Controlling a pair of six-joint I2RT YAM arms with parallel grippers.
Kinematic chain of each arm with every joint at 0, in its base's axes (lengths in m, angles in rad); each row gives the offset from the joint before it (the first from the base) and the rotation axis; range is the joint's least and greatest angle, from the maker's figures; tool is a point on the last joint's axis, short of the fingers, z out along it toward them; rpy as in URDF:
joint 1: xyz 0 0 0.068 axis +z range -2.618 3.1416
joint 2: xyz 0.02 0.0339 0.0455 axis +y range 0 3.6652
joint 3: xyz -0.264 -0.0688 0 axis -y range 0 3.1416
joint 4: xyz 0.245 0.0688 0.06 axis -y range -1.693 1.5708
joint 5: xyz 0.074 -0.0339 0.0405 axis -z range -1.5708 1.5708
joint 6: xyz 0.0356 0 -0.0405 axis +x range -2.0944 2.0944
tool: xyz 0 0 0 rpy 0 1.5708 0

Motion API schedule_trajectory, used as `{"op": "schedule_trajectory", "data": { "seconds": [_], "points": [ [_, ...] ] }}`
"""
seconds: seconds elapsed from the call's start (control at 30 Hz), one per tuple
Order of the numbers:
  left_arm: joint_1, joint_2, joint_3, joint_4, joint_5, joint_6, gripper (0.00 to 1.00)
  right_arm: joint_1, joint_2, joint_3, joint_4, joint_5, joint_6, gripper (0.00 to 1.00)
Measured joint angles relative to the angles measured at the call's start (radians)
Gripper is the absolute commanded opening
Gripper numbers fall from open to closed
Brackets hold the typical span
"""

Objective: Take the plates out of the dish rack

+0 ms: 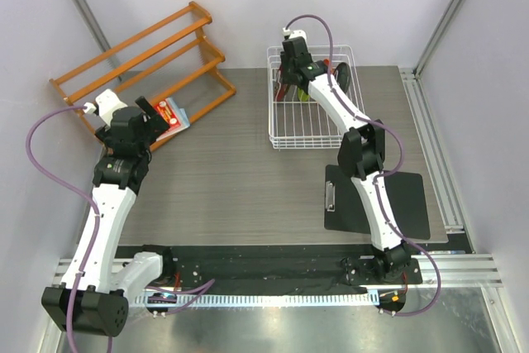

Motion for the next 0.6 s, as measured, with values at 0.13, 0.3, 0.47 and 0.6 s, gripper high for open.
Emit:
{"op": "schedule_trajectory", "data": {
  "seconds": [0.13,0.3,0.47,0.6],
  "points": [
    [0.0,0.0,-0.002,0.0,0.0,0.0,1.0,0.013,0.002,0.001,0.028,0.009,-0.009,0.37],
    [0.0,0.0,-0.003,0.0,0.0,0.0,0.99,0.026,0.013,0.007,0.051,0.023,-0.026,0.38],
    [0.0,0.0,-0.003,0.0,0.0,0.0,1.0,0.026,0.036,0.011,0.066,0.041,-0.031,0.37],
    [0.0,0.0,-0.003,0.0,0.0,0.0,1.0,0.026,0.064,0.011,0.077,0.057,-0.042,0.25]
  ]
}}
